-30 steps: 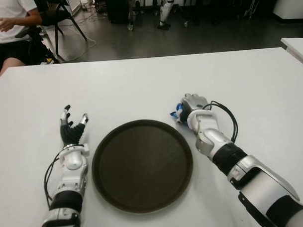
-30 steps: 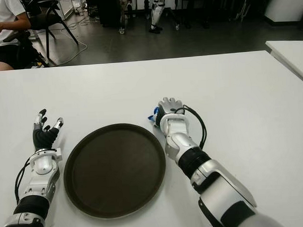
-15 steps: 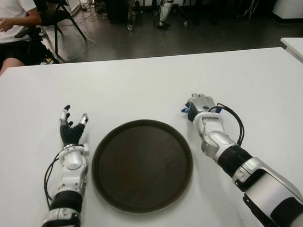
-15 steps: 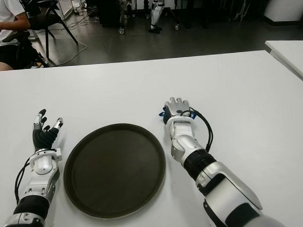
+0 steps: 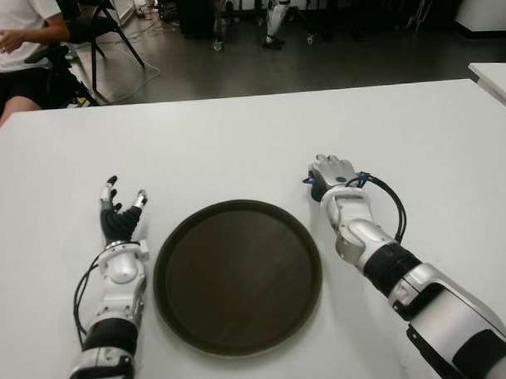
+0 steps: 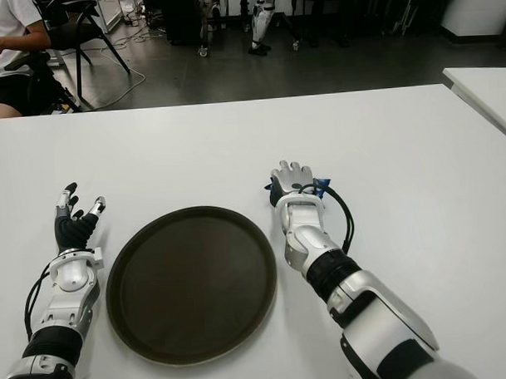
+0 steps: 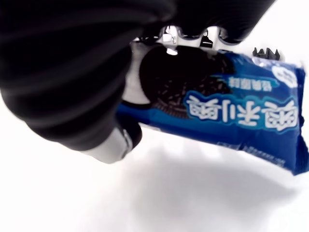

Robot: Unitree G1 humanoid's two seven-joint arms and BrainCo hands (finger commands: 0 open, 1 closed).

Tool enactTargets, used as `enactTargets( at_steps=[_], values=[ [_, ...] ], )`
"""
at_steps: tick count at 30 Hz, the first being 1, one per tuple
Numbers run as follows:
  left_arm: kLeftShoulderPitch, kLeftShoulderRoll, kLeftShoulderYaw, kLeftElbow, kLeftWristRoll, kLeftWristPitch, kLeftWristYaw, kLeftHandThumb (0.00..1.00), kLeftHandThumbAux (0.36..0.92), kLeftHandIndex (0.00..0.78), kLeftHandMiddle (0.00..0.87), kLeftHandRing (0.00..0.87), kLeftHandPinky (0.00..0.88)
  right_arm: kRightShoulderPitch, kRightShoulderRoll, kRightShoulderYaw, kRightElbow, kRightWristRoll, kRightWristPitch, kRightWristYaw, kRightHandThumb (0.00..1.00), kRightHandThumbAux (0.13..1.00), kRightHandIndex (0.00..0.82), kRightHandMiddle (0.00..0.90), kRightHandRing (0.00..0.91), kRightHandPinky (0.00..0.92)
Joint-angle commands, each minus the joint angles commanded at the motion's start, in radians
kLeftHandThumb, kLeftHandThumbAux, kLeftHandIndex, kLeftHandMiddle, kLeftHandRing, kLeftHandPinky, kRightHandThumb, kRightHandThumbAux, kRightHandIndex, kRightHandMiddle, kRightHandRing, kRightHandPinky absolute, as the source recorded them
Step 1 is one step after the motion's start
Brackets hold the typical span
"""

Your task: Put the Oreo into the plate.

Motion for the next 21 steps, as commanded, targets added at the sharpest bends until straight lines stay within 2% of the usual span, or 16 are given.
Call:
enactTargets(
  at_steps=[13, 21],
  values=[
    [0.003, -0.001, -0.001, -0.003, -0.003, -0.005, -0.010, 0.091, 0.684, 0.021, 0.025, 0.005, 0.027, 0.002, -0.012, 0.010, -0.008, -0.010, -0.014, 0.011, 0.693, 0.733, 0.415, 0.068, 0.057, 0.091],
    [0.005, -0.001, -0.001, -0.006, -0.002, -0.008, -0.011, 0.085, 0.679, 0.021, 0.023, 0.003, 0.023, 0.001, -0.018, 0.017, -0.016, -0.015, -0.012, 0.030, 0.693, 0.731, 0.416, 0.066, 0.049, 0.087]
  ],
)
